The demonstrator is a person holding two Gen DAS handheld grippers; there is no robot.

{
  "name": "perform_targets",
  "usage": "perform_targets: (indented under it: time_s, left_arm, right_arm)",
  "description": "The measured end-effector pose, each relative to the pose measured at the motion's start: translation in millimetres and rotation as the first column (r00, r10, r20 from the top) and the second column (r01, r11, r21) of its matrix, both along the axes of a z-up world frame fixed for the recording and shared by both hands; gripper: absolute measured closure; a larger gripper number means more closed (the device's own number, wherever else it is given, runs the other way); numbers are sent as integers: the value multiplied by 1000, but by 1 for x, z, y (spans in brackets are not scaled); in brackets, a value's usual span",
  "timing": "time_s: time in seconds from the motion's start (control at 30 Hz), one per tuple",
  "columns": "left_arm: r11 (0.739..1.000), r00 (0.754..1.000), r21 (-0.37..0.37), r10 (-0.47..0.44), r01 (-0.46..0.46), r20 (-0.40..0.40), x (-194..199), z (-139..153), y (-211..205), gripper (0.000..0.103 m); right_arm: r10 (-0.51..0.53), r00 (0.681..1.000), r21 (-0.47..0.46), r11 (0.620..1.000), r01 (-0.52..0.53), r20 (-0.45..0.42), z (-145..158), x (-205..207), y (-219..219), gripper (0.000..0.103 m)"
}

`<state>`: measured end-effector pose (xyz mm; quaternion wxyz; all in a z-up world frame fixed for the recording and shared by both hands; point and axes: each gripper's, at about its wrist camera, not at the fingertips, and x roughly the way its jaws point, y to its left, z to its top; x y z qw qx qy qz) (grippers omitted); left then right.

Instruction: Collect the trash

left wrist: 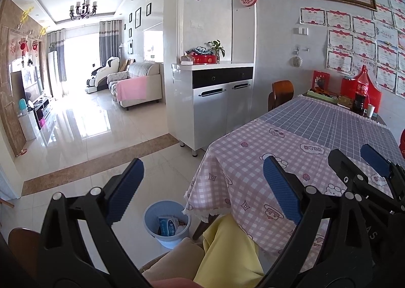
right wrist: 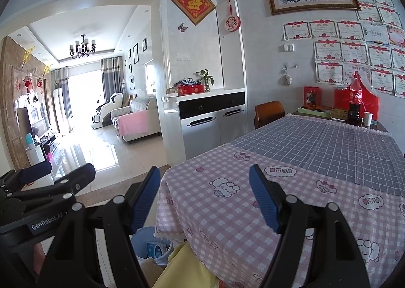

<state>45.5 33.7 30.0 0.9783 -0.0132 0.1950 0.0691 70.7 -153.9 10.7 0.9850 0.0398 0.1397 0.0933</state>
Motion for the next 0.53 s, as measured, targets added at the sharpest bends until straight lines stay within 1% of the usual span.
perform_targets:
  time_s: [0.2, 0.23, 0.3, 0.53]
  left_arm:
    - [1000, 1000, -4, -2, 2, -6, 0, -1, 0, 10]
    - [1000, 1000, -3, -2, 2, -4, 1, 0, 0, 10]
    - [1000, 1000, -3, 1, -1, -2, 1, 0, 0, 10]
    - [1000, 1000, -12, 3, -3, -14, 7, -2, -1, 8]
  right_arm:
    - [1, 1000, 1, 1000, -1, -4, -3, 1, -1, 32]
    - [0, 1000, 0, 1000, 0, -4, -3, 1, -1, 31]
    - [-7, 1000, 0, 1000, 7, -2, -4, 2, -3, 27]
    - [-14, 1000, 6, 1000, 14, -16, -9, 7, -8, 25]
